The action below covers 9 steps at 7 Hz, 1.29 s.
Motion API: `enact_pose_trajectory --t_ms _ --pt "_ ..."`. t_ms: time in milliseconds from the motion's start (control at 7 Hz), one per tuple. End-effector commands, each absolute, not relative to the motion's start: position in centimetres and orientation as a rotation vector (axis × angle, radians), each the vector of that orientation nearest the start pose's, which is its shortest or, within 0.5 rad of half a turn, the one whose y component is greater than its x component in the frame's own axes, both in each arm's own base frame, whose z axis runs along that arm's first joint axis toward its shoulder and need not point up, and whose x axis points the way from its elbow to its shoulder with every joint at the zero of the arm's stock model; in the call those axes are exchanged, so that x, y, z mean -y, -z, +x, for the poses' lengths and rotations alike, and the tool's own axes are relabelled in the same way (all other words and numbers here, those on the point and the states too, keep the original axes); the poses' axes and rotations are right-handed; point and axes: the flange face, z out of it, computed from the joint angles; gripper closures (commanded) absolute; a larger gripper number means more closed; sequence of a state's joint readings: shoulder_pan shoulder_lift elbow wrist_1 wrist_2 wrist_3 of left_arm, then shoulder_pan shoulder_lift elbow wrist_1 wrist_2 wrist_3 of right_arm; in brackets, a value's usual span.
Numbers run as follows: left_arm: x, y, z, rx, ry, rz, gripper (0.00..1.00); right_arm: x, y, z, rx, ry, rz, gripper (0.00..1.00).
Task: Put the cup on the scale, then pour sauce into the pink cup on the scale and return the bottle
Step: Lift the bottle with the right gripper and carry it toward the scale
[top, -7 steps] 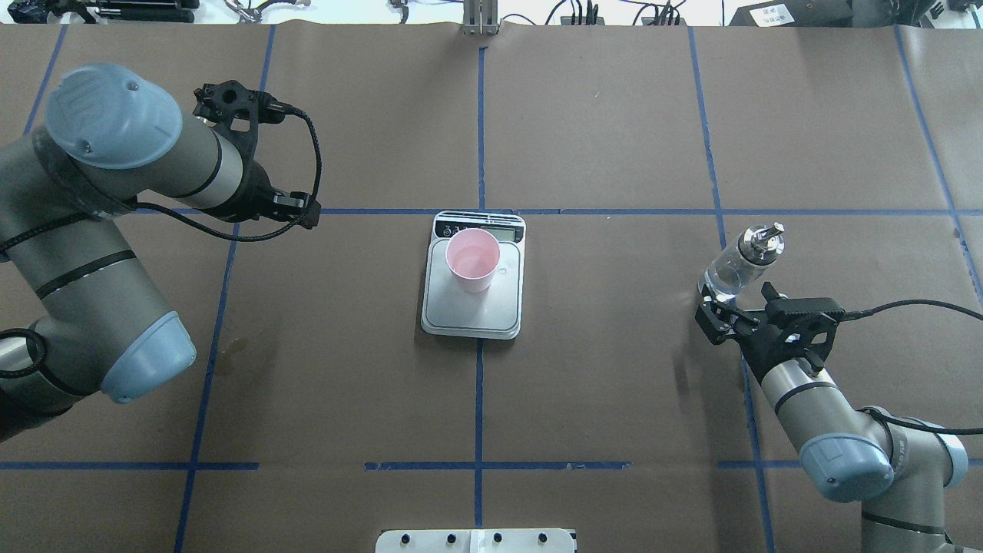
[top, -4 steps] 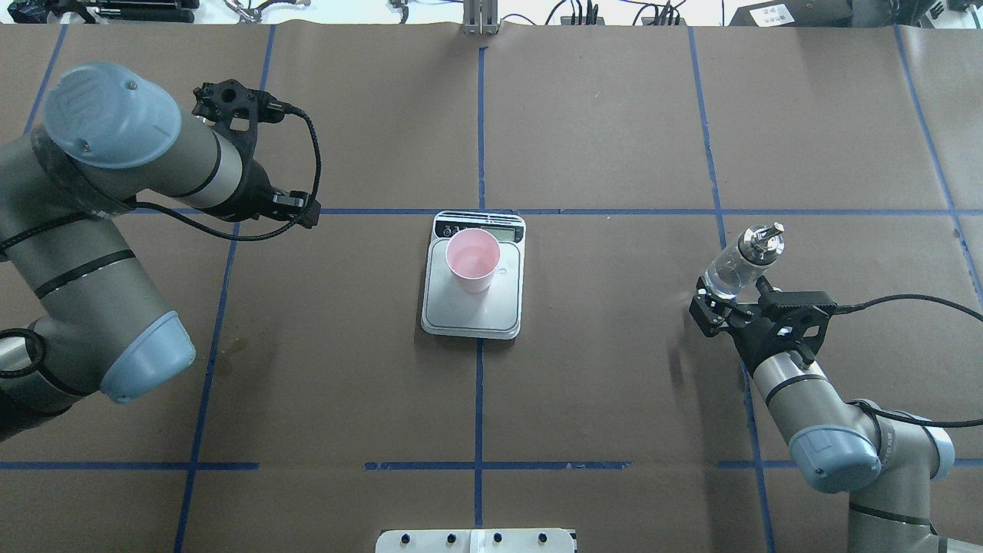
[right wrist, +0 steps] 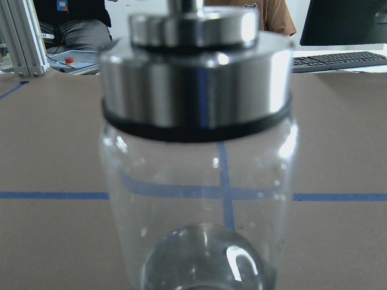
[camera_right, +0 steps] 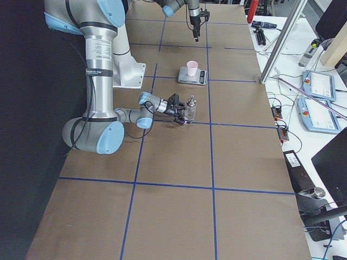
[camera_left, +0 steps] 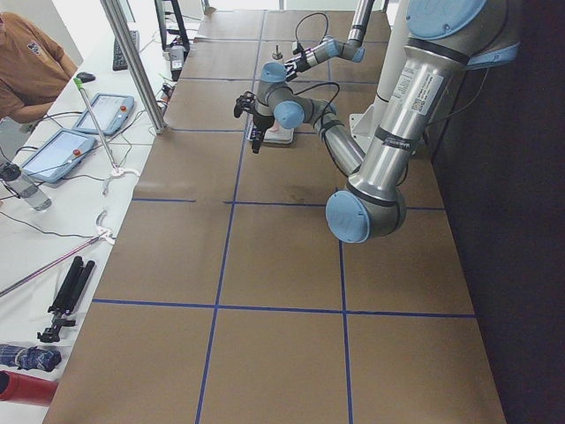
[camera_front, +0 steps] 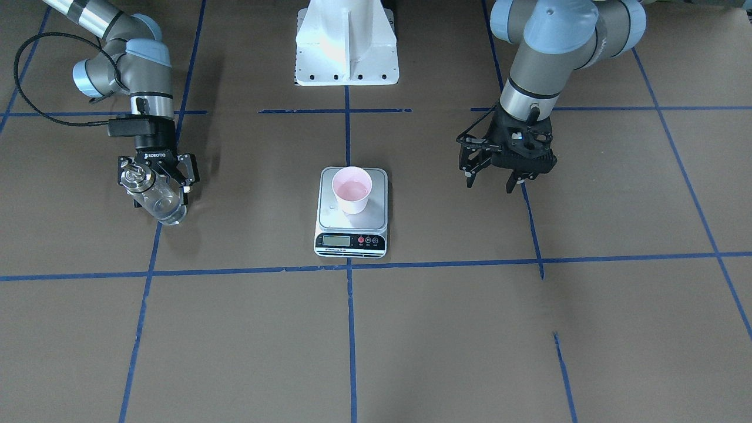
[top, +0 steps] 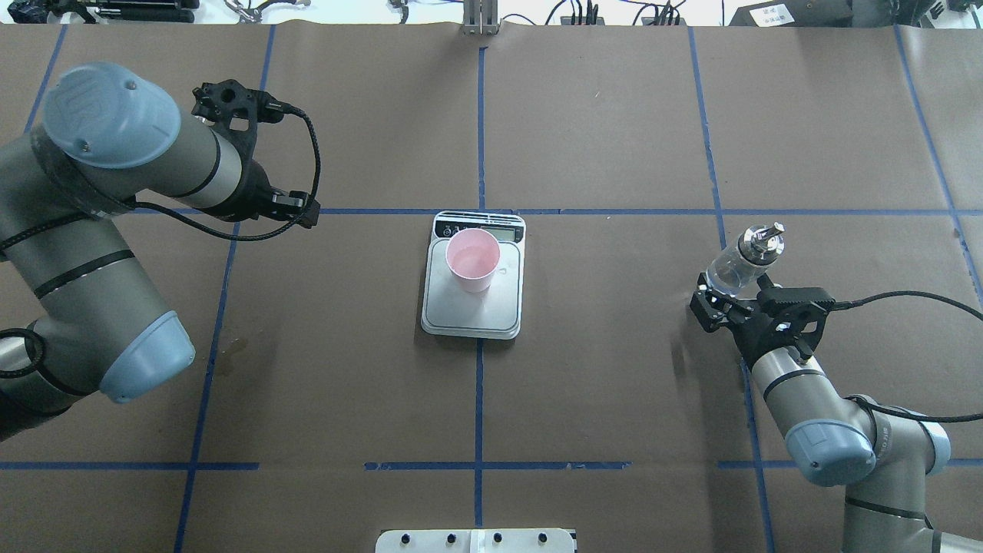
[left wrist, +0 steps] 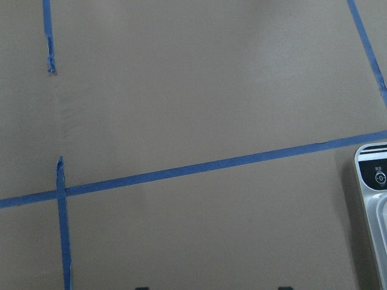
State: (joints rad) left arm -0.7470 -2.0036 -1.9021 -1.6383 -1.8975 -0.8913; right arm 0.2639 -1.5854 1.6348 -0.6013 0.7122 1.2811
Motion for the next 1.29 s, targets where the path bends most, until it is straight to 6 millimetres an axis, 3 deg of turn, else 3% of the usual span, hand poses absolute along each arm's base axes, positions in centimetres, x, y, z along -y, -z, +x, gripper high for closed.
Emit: enact_pose_trajectory --t_ms 0,571,714,857,1143 --pt "48.06 -26.63 36.98 -0.825 -0.073 0.307 0.23 34.0 -50.87 -43.4 0.693 -0.4 1.031 0.01" --pt "48.03 -26.57 36.95 -0.826 -0.072 0.308 0.23 34.49 -51.15 -43.15 0.683 -0.404 1.035 0.02" --pt "48.04 -26.5 36.96 -0.826 -0.072 0.308 0.23 34.43 -51.12 -43.18 0.686 -0.406 1.035 0.1" --pt "48.03 -26.59 36.95 -0.825 -0.072 0.307 0.23 34.49 -51.25 -43.07 0.683 -0.407 1.037 0.37" --pt "48.03 -26.59 36.95 -0.825 -0.072 0.307 0.23 34.72 -51.52 -42.89 0.636 -0.353 1.063 0.71"
